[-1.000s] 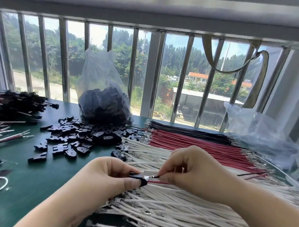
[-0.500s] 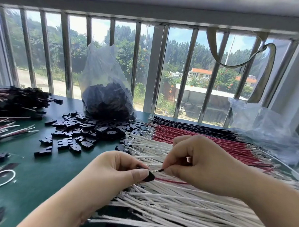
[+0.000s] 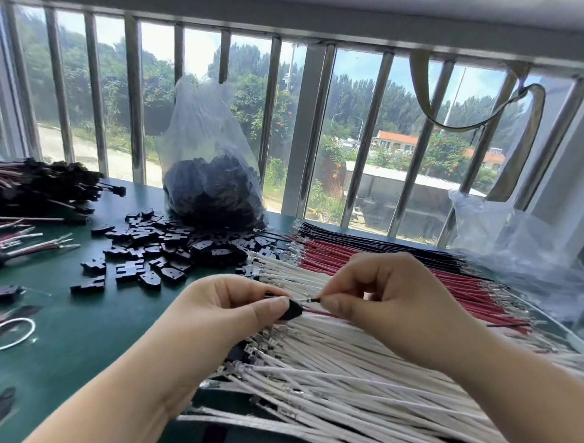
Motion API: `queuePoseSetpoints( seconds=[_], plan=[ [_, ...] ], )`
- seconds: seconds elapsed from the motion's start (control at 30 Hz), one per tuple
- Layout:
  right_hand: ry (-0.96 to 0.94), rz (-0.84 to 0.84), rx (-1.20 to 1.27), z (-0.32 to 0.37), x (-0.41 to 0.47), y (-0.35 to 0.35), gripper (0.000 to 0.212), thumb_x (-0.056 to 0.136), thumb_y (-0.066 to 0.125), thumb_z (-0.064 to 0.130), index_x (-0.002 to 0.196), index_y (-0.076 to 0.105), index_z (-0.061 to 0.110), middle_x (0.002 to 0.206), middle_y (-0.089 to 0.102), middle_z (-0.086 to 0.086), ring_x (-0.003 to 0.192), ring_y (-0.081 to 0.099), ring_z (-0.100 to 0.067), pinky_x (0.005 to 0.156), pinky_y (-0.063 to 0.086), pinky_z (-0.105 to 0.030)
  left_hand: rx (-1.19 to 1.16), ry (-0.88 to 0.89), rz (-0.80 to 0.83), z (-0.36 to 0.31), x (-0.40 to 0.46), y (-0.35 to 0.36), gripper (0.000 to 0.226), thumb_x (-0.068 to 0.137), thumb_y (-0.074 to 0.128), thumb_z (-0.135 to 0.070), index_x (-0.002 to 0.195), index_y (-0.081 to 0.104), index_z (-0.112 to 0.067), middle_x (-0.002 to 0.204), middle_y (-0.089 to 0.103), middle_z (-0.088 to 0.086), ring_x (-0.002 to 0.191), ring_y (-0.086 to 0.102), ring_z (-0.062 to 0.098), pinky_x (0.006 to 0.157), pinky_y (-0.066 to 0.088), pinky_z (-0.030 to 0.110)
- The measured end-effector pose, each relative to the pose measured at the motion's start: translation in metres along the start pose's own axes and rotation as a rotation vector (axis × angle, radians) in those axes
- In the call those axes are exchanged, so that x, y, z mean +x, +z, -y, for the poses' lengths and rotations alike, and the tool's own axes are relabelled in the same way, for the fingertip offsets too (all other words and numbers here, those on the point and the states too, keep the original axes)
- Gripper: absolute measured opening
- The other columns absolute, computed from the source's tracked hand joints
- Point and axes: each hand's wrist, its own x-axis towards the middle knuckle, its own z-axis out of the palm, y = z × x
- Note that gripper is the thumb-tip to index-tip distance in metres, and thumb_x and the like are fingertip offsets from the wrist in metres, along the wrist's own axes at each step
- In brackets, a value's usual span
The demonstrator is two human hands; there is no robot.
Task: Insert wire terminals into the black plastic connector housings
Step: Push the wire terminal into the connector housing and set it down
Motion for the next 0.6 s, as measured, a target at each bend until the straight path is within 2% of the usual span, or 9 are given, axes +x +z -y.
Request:
queuePoseSetpoints(
  seconds=[0.07, 0.13, 0.2, 0.27, 0.33, 0.43, 0.6],
  plan=[
    [0.022, -0.005, 0.025, -0.0003, -0.0005, 0.0014, 0.017, 0.075, 0.076, 0.020, 0.063, 0.070, 0.032, 0.058, 0.061, 0.017, 0.051, 0.049, 0.006, 0.051, 0.038, -0.004, -0.034, 0.003, -0.038, 0.0004, 0.0008, 0.0001, 0.038, 0.047, 0.084, -0.041, 0.079, 0.078, -0.023, 0.083, 0.075, 0.008, 0.072, 0.061, 0.016, 0.072, 0.044, 0.036],
    [-0.002, -0.015, 0.027, -0.0020, -0.0014, 0.0007, 0.016, 0.074, 0.076, 0.018, 0.064, 0.072, 0.030, 0.059, 0.060, 0.017, 0.052, 0.049, 0.006, 0.053, 0.038, -0.004, -0.028, 0.008, -0.024, 0.0000, 0.0004, 0.0013, 0.041, 0.044, 0.075, -0.045, 0.079, 0.078, -0.023, 0.080, 0.075, 0.005, 0.063, 0.059, 0.011, 0.062, 0.044, 0.029],
    [-0.020, -0.012, 0.032, -0.0027, -0.0024, 0.0004, 0.016, 0.074, 0.077, 0.016, 0.066, 0.073, 0.029, 0.062, 0.059, 0.016, 0.053, 0.050, 0.005, 0.055, 0.038, -0.005, -0.015, 0.012, -0.013, -0.0007, -0.0001, 0.0028, 0.042, 0.045, 0.073, -0.047, 0.080, 0.078, -0.024, 0.074, 0.073, 0.002, 0.051, 0.050, 0.005, 0.051, 0.038, 0.022],
    [-0.029, -0.015, 0.023, -0.0031, -0.0019, 0.0017, 0.015, 0.075, 0.078, 0.015, 0.067, 0.073, 0.027, 0.062, 0.058, 0.016, 0.054, 0.050, 0.005, 0.057, 0.038, -0.005, -0.003, 0.015, -0.012, -0.0017, -0.0008, 0.0034, 0.042, 0.046, 0.072, -0.048, 0.079, 0.078, -0.024, 0.070, 0.071, 0.003, 0.050, 0.045, 0.007, 0.051, 0.035, 0.024],
    [-0.046, -0.033, -0.006, -0.0024, -0.0008, 0.0034, 0.017, 0.075, 0.077, 0.013, 0.067, 0.072, 0.028, 0.063, 0.057, 0.017, 0.055, 0.050, 0.005, 0.058, 0.038, -0.005, -0.006, 0.020, -0.012, -0.0015, -0.0009, 0.0029, 0.041, 0.047, 0.072, -0.047, 0.080, 0.078, -0.023, 0.070, 0.072, 0.004, 0.055, 0.049, 0.008, 0.051, 0.036, 0.022],
    [-0.094, -0.046, -0.079, -0.0008, -0.0026, 0.0047, 0.023, 0.075, 0.077, 0.012, 0.065, 0.070, 0.032, 0.067, 0.057, 0.017, 0.060, 0.051, 0.005, 0.059, 0.037, -0.004, -0.019, 0.027, 0.004, -0.0021, -0.0012, 0.0034, 0.035, 0.050, 0.072, -0.041, 0.078, 0.077, -0.022, 0.062, 0.069, -0.004, 0.049, 0.052, -0.001, 0.045, 0.039, 0.010],
    [-0.142, -0.037, -0.137, -0.0016, -0.0052, 0.0036, 0.024, 0.076, 0.076, 0.010, 0.067, 0.071, 0.032, 0.072, 0.056, 0.015, 0.064, 0.051, 0.004, 0.060, 0.037, -0.004, -0.030, 0.024, -0.003, -0.0017, -0.0015, 0.0061, 0.029, 0.051, 0.072, -0.036, 0.076, 0.077, -0.022, 0.073, 0.075, 0.002, 0.057, 0.061, -0.003, 0.047, 0.042, 0.007]
  ],
)
